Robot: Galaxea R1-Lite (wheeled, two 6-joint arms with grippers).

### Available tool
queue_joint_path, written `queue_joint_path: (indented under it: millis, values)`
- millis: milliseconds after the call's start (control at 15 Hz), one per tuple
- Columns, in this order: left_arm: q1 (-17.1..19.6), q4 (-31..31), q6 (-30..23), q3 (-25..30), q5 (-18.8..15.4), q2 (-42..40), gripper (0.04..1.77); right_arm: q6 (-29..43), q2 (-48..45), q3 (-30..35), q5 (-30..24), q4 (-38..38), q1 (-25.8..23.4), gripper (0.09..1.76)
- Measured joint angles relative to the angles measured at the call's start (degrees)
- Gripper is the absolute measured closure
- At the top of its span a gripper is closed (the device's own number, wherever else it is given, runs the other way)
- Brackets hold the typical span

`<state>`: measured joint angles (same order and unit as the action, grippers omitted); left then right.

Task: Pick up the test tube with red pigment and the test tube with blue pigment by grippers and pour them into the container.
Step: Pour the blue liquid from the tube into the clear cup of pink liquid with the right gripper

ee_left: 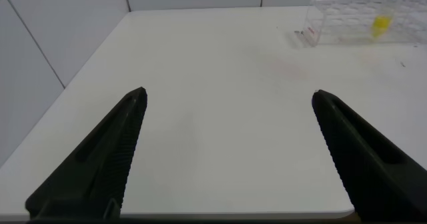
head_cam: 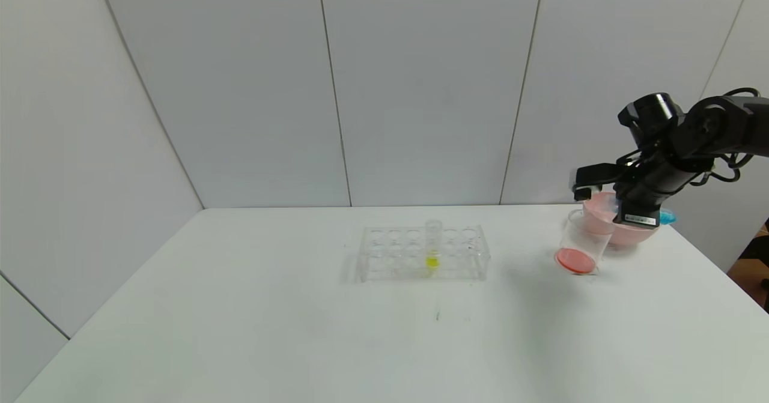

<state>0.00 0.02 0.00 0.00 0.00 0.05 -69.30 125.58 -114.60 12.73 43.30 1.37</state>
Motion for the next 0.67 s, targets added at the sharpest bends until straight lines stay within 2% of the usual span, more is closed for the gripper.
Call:
queue_joint_path:
  millis: [667]
  values:
    - [0.0, 0.02, 0.0, 0.0, 0.0, 0.0, 0.05, -1.1, 0.5, 0.0, 5.63, -1.1, 1.3, 1.3]
